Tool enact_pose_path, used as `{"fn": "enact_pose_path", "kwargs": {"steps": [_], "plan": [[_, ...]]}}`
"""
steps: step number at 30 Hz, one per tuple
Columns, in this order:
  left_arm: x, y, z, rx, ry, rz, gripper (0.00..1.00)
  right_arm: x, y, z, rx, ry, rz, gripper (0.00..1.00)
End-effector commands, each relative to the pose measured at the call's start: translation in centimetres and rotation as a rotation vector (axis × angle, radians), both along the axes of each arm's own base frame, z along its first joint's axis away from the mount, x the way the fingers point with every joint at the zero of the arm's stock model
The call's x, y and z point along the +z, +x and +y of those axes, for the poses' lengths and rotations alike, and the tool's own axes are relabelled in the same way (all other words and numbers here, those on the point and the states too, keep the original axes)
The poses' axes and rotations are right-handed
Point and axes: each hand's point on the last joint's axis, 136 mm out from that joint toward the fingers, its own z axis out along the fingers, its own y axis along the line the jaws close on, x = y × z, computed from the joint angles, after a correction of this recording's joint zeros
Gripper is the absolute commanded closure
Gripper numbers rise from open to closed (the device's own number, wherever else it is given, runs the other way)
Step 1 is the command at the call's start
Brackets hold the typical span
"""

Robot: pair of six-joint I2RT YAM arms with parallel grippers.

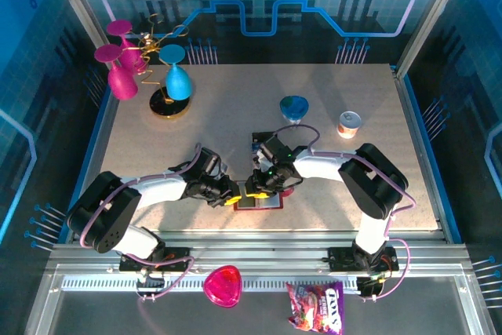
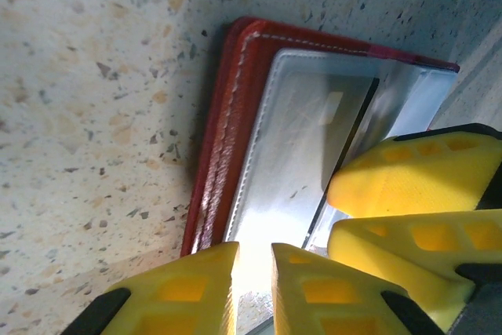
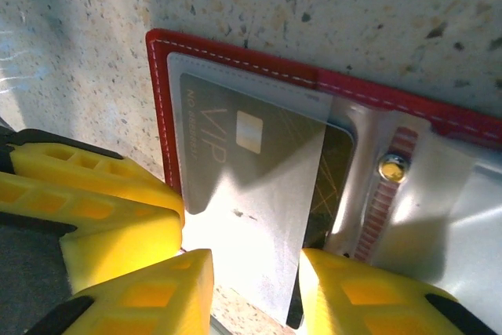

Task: Take the credit cards out of the card holder

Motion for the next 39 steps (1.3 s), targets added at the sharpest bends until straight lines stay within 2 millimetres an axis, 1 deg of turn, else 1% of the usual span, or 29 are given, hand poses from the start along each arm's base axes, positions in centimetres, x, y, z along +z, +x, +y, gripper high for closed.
{"fn": "enact_pose_path", "kwargs": {"steps": [1,5,18,31,39], "plan": [[-1.0,-0.7,0.7,-0.013,0.034,0.021,0.83,-0.5,-0.5,-0.7,0.026,-0.067,-0.006,0.65],[-1.3,-0.9,0.8,-0.015,0.039,0.028,0.83,-0.2,-0.4,-0.8,0.028,-0.073,-0.017,0.65],[-2.8,-1.6,1.4,-0.013,0.064,0.061,0.83,-0.1,-0.4,-1.2,0.036,-0.095,-0.025,0.64],[-3.0,-1.8,1.6,-0.015,0.073,0.071,0.83,0.0,-0.2,-1.8,0.047,-0.133,-0.044,0.64],[-2.6,-1.6,1.5,-0.016,0.071,0.064,0.83,0.1,-0.3,-2.1,0.051,-0.14,-0.043,0.64]]}}
